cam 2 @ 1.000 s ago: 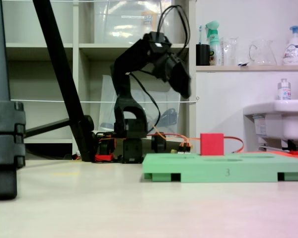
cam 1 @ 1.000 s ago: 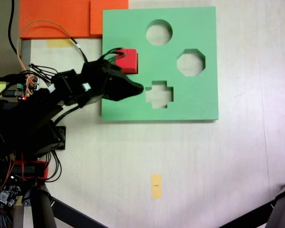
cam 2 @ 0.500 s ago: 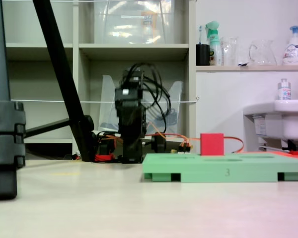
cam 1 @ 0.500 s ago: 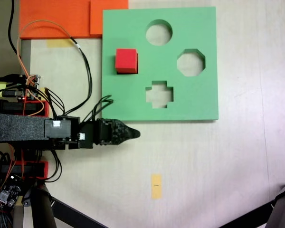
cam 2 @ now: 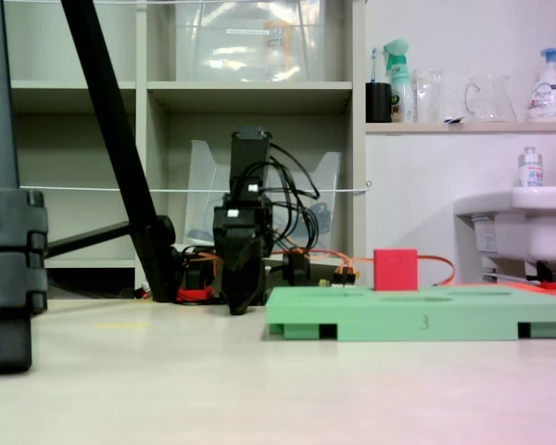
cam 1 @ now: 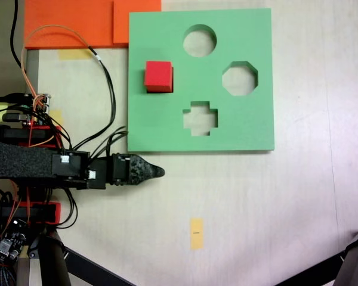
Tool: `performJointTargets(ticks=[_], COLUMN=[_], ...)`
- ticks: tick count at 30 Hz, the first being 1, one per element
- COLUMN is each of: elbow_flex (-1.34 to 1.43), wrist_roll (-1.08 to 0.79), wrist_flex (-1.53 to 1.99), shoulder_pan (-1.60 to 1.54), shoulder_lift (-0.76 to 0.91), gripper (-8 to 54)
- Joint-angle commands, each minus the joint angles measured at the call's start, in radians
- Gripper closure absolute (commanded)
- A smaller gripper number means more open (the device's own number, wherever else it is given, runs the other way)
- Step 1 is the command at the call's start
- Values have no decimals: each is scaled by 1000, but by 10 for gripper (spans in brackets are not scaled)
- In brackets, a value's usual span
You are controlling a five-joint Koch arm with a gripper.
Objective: Put the square block into the corresponding hole
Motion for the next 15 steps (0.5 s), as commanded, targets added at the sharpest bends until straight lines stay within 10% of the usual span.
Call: performJointTargets(ticks=[1, 15], elbow_flex=[95, 163], wrist_roll=[-17, -11], wrist_flex=[-75, -144], shoulder_pan=[-9, -11], shoulder_lift=[72, 72], gripper=[88, 110])
